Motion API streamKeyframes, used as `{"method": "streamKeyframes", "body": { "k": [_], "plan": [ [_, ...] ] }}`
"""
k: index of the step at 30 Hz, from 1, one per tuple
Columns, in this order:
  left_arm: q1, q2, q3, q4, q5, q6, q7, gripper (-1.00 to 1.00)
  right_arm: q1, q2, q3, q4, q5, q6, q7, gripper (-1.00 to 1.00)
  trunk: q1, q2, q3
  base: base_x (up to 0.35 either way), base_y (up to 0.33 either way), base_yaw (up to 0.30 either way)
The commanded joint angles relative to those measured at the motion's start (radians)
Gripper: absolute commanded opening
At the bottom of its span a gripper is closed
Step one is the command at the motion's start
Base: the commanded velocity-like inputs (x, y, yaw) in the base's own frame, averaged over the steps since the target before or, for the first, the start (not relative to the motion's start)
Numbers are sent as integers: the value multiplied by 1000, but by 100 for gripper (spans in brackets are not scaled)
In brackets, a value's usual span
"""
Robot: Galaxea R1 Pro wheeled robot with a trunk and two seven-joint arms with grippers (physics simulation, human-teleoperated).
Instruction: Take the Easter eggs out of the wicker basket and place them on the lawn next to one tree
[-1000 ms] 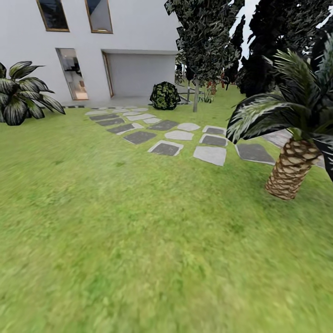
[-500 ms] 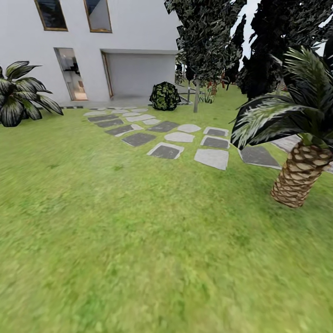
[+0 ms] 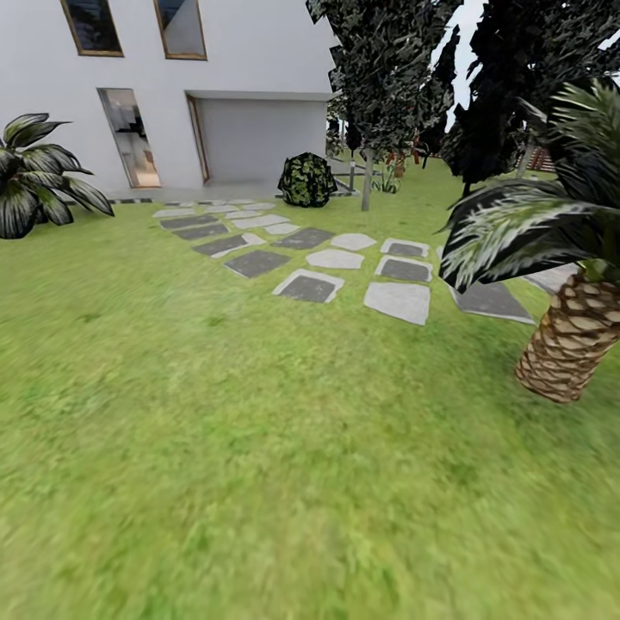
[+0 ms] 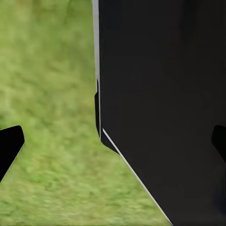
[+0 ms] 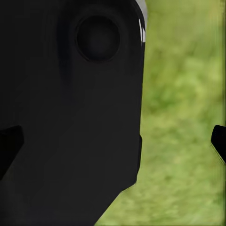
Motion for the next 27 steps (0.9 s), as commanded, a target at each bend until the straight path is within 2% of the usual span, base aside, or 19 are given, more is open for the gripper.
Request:
{"method": "streamKeyframes", "body": {
  "k": [1,27],
  "plan": [
    [0,0,1,0,1,0,-1,100,-1,0,0,1,0,-3,0,100,1,0,-1,343,0,0],
    [0,2,1,-1,1,0,0,100,-1,2,0,0,0,-3,0,100,1,0,-1,343,0,0]
  ]
}}
